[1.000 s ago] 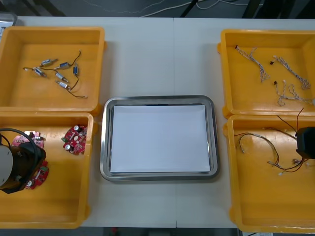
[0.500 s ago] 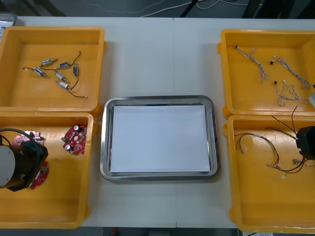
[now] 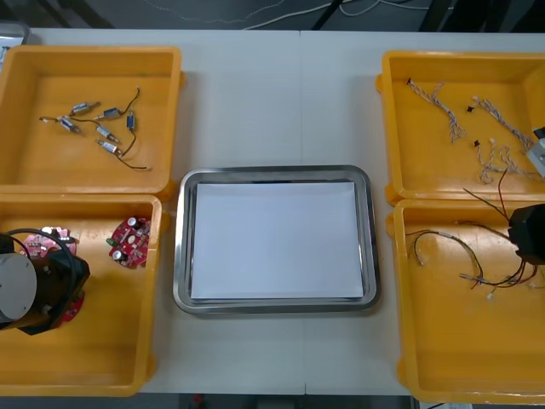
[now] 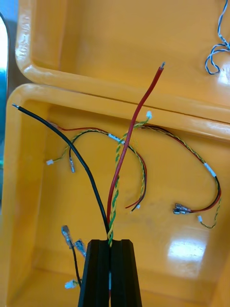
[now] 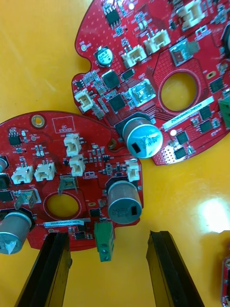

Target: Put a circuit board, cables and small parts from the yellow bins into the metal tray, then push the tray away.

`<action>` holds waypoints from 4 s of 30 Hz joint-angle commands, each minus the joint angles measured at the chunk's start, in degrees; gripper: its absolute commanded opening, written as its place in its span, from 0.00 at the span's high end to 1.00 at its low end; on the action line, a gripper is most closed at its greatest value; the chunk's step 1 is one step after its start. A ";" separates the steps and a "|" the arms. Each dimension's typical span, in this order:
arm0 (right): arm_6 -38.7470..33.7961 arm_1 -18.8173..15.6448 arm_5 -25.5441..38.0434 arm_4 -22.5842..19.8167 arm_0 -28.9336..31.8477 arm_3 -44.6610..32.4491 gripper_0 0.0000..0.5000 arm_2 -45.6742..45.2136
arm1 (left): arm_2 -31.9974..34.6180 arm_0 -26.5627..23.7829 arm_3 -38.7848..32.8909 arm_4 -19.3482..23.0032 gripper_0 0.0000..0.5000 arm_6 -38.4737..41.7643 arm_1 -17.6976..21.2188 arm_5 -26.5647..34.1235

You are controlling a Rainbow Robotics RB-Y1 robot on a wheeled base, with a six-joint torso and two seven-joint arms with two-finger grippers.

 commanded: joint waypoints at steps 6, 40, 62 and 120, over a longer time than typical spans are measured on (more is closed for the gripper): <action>-2.91 -4.75 0.23 -0.91 -4.11 -1.78 1.00 5.41 | 1.22 -1.44 -0.10 -0.85 0.09 -4.34 -1.56 -0.10; -4.49 -7.30 0.23 -2.76 -8.68 -1.60 1.00 12.08 | 1.13 -1.61 -1.07 -1.82 1.00 -6.19 -0.60 2.01; -4.49 -7.30 0.23 -2.76 -8.68 -1.60 1.00 12.08 | 0.25 -5.39 -22.16 8.11 1.00 -9.00 9.51 17.61; -4.49 -7.30 0.23 -2.76 -8.68 -1.60 1.00 12.08 | -33.68 -25.87 -15.05 15.94 1.00 -12.08 14.34 17.61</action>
